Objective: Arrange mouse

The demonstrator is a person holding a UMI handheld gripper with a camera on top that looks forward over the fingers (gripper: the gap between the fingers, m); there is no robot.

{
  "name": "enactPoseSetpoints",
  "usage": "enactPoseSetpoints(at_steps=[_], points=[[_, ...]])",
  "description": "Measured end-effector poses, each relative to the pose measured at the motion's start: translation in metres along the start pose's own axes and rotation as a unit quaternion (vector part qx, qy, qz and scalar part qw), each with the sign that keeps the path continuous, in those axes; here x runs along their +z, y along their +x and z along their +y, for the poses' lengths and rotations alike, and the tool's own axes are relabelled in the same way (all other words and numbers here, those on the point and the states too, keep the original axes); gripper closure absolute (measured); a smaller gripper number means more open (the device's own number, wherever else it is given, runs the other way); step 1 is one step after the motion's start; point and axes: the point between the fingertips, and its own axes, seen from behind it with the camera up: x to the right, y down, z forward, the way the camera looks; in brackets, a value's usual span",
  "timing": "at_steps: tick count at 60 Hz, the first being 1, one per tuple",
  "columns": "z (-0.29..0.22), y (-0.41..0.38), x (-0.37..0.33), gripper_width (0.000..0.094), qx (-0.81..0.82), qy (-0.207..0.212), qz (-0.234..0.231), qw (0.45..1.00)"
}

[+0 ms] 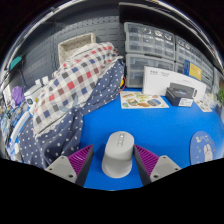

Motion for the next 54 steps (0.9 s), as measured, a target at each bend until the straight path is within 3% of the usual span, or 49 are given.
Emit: enactPoseSetpoints(at_steps=[5,9,16,25,37,44,54], points=[[-0.002,0.008,0.006,0.0219,-0.012,-0.009,0.017,1.000],[-0.003,0.009,0.008,0.0434,-0.006,-0.012,0.016,1.000],[-0.001,0.009,0.008,0.0461,-0.005,-0.024,0.009,1.000],[0.001,0.010,0.008,0.0573,-0.013,-0.046,0.012,0.999],[-0.007,0.008,0.002,0.0575,-0.010,-0.071,-0.008,0.997],[-0.070,0.022,-0.035,0.0574,-0.016,-0.011,-0.031,0.999],[-0.173,0.089,-0.116,0.0574,-0.043,0.092,-0.024,0.995]])
